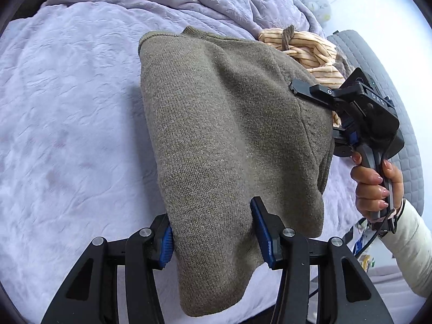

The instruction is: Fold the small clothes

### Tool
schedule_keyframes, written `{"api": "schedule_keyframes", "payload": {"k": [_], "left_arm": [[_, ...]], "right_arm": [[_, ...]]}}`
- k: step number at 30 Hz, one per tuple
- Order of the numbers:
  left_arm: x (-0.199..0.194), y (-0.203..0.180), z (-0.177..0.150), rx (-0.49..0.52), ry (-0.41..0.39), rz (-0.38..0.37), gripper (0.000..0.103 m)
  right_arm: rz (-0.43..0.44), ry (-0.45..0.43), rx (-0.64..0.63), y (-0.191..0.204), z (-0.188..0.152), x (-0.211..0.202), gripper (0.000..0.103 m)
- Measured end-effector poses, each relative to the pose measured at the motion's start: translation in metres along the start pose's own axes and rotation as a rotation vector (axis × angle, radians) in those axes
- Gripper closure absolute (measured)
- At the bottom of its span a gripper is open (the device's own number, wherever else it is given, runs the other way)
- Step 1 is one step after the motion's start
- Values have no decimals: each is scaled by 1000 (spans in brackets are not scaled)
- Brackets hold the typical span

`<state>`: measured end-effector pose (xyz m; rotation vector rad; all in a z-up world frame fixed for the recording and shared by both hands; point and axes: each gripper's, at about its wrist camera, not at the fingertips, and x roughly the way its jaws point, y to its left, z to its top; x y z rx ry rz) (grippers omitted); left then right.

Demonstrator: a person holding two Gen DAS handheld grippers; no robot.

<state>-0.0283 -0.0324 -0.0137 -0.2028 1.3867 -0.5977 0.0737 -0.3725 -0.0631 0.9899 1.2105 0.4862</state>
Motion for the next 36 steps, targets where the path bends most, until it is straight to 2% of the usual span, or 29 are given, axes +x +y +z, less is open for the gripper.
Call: {"api": "schedule_keyframes", "payload": {"k": [6,10,13,15,18,21,23,26,30,31,32,33,36], "left_arm": [[-29,35,-35,23,32,37,51],[-32,67,-59,22,57,91,51],[-24,89,-74,16,89,205,51],[-29,102,-81,-9,91,216,51],[-44,112,-86,-36,66,228,51],[-55,119,-87,-43,55,245,51],[-58,119,-87,-35,54,258,40],[-64,116,-89,4,45,277,39],[-56,96,-85,49,47,288,38],[-55,92,-85,60,51,293,34],[-56,90,-85,67,54,301,18],[-55,87,-85,74,56,315,12],[-52,80,-85,88,60,330,10]], "right_arm": [[13,4,1,14,-44,36,59],[-20,22,6,12,-70,68,59],[-106,44,40,-3,-82,96,59],[-227,34,56,-16,-89,105,57],[-291,-24,133,-28,-91,91,51],[-394,-45,142,-28,-95,72,50],[-443,-49,128,-23,-101,61,50],[-508,-66,95,-7,-114,47,50],[-508,-70,41,18,-138,42,50],[-512,-67,21,26,-143,42,50],[-511,-65,3,32,-149,44,50],[-504,-60,-20,42,-155,48,50],[-468,-22,-73,62,-171,63,50]]}}
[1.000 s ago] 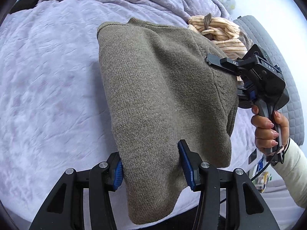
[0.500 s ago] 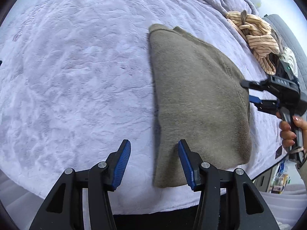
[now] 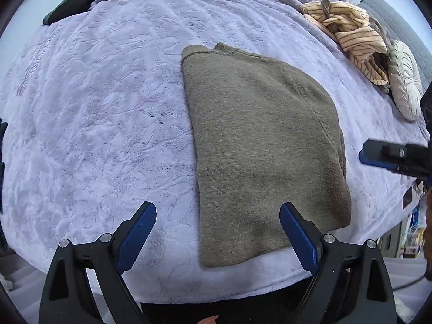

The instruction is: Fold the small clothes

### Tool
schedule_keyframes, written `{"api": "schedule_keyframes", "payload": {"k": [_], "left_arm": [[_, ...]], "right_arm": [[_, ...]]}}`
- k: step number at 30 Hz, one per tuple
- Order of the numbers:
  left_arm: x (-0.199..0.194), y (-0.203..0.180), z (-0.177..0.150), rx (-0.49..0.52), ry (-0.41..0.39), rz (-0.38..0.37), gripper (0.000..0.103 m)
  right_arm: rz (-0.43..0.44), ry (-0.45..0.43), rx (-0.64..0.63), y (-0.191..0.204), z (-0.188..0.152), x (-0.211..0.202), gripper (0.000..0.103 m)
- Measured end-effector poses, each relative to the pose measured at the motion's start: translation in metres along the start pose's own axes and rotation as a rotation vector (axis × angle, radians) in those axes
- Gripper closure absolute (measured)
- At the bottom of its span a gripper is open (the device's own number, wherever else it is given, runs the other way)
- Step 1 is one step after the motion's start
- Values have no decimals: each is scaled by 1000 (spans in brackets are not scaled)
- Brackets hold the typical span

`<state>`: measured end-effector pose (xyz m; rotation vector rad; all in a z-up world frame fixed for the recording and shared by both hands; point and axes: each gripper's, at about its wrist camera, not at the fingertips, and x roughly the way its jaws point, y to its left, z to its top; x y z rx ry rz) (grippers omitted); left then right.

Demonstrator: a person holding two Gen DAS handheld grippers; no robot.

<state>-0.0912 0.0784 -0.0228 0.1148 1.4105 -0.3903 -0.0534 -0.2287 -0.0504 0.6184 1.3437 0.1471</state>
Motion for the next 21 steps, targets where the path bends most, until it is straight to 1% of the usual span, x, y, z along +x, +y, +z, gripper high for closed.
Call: {"api": "schedule_keyframes", "payload": {"k": [2,4,6,8,10,12,13,14,15,19,21], "left_arm": [[3,-3,1,-3,15,12,10],[8,-3,2,-4,36,41,10],[11,-3,1,-6,51,75,10],[12,0,1,-18,56,83,10],[13,1,0,-25,61,92,10],[15,0,-1,-23,67,102,10],[15,-1,-1,-21,68,106,10],[14,-2,0,-20,67,111,10],[13,-2,0,-20,64,113,10],[8,-4,2,-27,54,99,10],[7,-6,3,-21,49,100,10]], "right_arm": [[9,25,-26,11,-8,8,50],[-16,59,-28,13,-13,24,50],[-31,77,2,6,-16,35,50],[-50,70,29,-6,-15,41,52],[-88,69,55,-21,-14,48,59],[-113,87,90,-38,-14,58,71],[-129,93,93,-42,-14,63,84],[-153,102,87,-45,-15,67,92],[-168,106,79,-47,-16,69,92],[-171,99,70,-48,-21,60,92],[-195,98,85,-50,-25,54,92]]}}
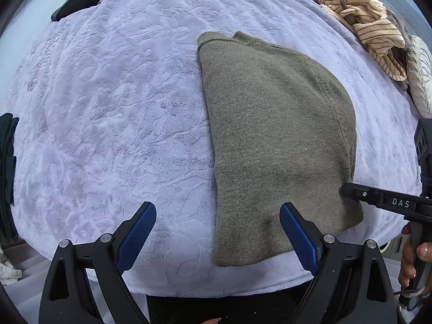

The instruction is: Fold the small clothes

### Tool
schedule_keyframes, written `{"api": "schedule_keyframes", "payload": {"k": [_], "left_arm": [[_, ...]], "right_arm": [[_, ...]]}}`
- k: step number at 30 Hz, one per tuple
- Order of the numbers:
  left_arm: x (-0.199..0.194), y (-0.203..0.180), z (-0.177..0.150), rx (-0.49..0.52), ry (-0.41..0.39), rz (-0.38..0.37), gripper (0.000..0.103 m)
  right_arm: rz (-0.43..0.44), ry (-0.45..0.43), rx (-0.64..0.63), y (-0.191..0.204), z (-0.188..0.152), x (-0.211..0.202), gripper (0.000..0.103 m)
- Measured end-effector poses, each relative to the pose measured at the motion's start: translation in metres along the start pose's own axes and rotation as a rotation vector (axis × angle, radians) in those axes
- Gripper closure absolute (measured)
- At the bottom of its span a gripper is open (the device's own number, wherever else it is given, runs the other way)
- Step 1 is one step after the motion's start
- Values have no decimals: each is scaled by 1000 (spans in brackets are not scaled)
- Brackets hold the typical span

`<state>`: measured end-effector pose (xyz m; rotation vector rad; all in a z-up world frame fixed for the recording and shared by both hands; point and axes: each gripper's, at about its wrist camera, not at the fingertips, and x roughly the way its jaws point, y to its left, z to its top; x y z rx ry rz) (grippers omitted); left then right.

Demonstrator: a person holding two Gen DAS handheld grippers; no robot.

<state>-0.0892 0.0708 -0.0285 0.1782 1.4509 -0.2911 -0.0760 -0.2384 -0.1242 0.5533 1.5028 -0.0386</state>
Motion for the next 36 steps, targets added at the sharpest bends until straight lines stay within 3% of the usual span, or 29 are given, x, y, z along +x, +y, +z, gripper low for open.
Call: {"api": "schedule_keyframes", "payload": {"k": [10,12,16,20,28,29,30,36], "left_arm": [[-12,-6,-3,15,-38,-7,10],[-14,-7,-4,13,-37,-3,10],[-15,-9,-5,9,-34,16,10],[-18,-10,-4,6,-39,29,9],[-30,-11,-2,-8,-79,60,9],[-30,-10,-2,-13,-80,58,10],[-31,-10,-2,-15,-80,57,10],[-34,-12,-3,-17,-80,75,9]], "right_arm": [[-81,-34,26,-7,-21,-38,83],[-89,-38,27,-5,-24,-44,76],[-97,-63,14,6,-29,-55,46],[-118,-86,-21,22,-30,-63,27],[-163,-138,-66,45,-26,-76,13],[-168,-139,-71,47,-25,-76,3],[-172,-142,-77,49,-25,-77,0],[-200,-154,-98,58,-25,-84,0]]}}
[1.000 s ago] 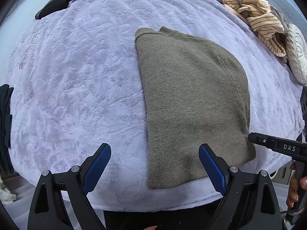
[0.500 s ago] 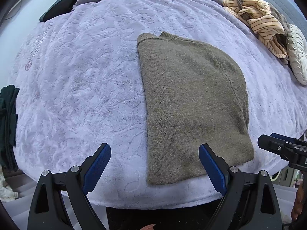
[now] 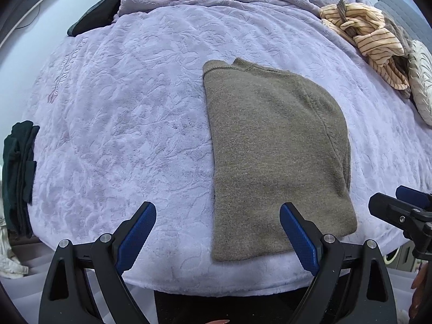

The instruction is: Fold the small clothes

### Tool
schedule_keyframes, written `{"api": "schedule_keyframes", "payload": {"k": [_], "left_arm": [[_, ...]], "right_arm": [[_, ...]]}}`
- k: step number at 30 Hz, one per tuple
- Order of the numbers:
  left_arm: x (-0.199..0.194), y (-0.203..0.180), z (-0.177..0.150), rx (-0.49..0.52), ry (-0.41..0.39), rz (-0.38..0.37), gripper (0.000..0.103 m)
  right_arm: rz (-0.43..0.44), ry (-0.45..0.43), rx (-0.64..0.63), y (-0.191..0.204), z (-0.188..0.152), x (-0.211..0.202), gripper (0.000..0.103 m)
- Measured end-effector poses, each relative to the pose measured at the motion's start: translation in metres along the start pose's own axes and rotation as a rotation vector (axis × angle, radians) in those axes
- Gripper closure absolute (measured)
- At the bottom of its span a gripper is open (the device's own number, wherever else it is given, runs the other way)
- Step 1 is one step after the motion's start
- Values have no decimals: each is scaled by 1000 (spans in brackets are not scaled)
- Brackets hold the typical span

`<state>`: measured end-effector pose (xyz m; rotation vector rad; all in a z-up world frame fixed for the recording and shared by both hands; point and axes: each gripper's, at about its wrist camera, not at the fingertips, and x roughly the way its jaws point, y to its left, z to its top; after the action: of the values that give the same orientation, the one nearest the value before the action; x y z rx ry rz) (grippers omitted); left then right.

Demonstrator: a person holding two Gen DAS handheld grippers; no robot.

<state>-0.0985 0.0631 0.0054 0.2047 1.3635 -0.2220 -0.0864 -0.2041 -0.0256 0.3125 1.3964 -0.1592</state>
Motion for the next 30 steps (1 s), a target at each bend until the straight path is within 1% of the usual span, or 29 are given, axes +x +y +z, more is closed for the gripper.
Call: {"api": "schedule_keyframes", "payload": {"k": [3,8,12,20,30], "left_arm": [[-1,-1,0,1,3,3,9],[-1,-6,0,12,17,39,9],[-2,-7,0,11,22,44,9],[-4,-12,3,23,17,41,9],[-4,-15,2,26,19,46,9]], "right_arm": [[-15,1,-5,1,-1,-2,0],[-36,6,8,0,-2,0,0],[-38,6,20,-3,-4,-1,0],[-64,7,5,-2,-3,-3,0],[-64,17,-1,0,-3,-2,0]]}}
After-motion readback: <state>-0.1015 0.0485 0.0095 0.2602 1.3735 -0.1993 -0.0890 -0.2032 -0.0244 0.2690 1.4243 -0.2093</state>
